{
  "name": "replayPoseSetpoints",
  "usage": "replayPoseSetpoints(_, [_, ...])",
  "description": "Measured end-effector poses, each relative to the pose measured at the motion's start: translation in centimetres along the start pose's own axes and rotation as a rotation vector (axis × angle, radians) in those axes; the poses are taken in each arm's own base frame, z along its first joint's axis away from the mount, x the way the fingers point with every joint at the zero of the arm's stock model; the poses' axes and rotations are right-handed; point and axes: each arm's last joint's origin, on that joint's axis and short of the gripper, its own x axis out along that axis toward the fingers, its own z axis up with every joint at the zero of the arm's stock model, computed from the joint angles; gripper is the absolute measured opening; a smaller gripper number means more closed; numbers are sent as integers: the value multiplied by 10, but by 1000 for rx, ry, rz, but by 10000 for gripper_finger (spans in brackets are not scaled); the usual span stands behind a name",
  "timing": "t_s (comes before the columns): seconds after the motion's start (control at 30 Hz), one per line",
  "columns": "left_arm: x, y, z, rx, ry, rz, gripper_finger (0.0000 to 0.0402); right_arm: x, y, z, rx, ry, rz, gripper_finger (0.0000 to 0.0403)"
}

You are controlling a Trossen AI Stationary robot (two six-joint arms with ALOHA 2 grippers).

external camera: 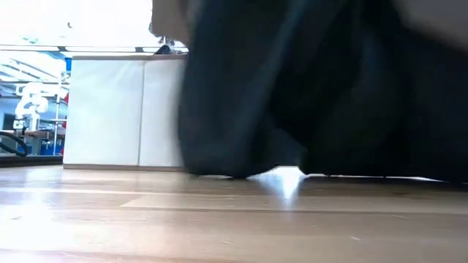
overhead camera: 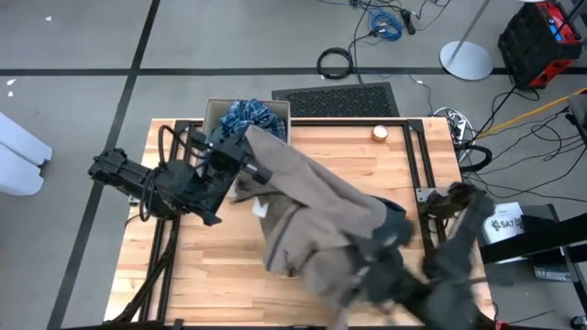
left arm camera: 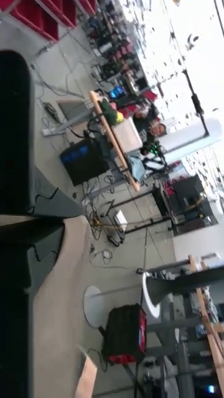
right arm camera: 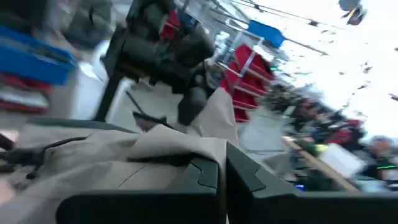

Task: Sort clothes
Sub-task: Put the brown jacket into the laundry organizer

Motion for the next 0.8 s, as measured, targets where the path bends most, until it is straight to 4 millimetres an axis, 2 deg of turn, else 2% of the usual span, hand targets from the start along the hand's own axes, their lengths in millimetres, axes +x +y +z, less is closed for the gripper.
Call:
replayPoseSetpoints(0.13, [-3,-2,0,-25,-24,-29,12,-20,-30,-2,76,-26,61,0])
replayPoseSetpoints(0.27, [-3,-2,0,-155,-16,-24,49,-27,-49,-8,133,-34,87,0])
replayPoseSetpoints(0.37, [-8,1,4,-286,-19,-43,84,-32,-57,-14,145,-39,101,0])
replayPoseSetpoints(0.47, [-17,7,13,-338,-25,-74,111,-39,-60,-19,143,-47,124,0])
replayPoseSetpoints(0.6, [-27,15,22,-292,-34,-106,132,-48,-67,-24,156,-58,156,0])
replayPoseSetpoints(0.8, [-41,21,25,-87,-47,-153,139,-57,-83,-25,198,-67,195,0])
